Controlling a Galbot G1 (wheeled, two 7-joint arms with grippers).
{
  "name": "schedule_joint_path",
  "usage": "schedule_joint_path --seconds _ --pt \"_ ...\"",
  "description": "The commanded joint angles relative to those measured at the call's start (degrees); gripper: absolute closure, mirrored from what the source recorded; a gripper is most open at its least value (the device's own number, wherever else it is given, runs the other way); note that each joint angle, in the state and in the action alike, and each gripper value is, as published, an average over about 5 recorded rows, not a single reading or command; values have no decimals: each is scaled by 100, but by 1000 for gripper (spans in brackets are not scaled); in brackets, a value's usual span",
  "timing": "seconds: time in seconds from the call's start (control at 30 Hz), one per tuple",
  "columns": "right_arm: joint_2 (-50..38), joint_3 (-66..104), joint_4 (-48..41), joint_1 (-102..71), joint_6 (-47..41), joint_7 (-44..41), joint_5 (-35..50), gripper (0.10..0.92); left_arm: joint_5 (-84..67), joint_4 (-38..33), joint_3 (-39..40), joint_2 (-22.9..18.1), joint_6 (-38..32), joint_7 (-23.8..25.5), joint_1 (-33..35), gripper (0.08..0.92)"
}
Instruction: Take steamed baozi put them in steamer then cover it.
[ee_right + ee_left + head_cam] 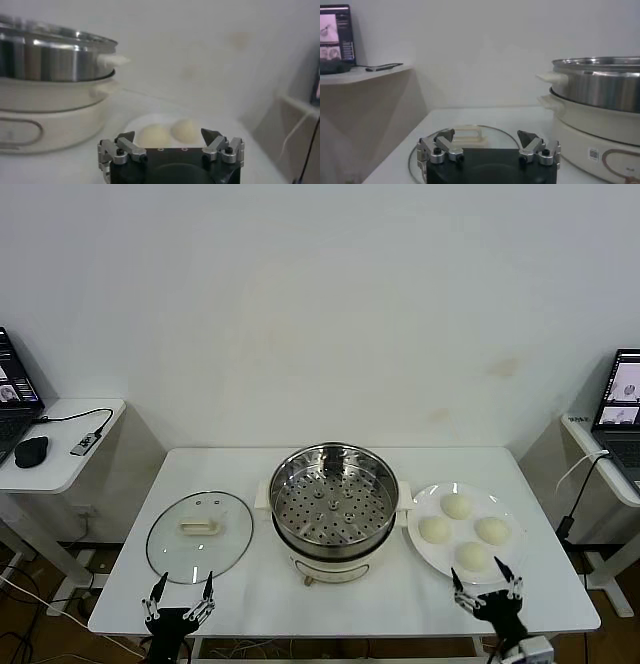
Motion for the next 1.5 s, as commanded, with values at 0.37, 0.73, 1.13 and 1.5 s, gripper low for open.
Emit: schedule_joint_path --seconds 0.37,0.73,1.13,1.5 --pt "-3174 -1346 -1640 3424 -950 -3342 -1927 203 577 -45 25 147 596 -28 -249 177" --pt "-3219 -5118 -3604 7352 -477 -5057 -1490 203 1005 23 54 67 597 -128 -262 177" --pt "-1987 -6858 -5386 8841 175 -5798 -1746 203 1092 14 -42 48 600 -166 -266 177" --pt "-1386 -7078 -5973 8876 220 -5537 -1741 203 1141 51 -126 64 596 -164 -263 177"
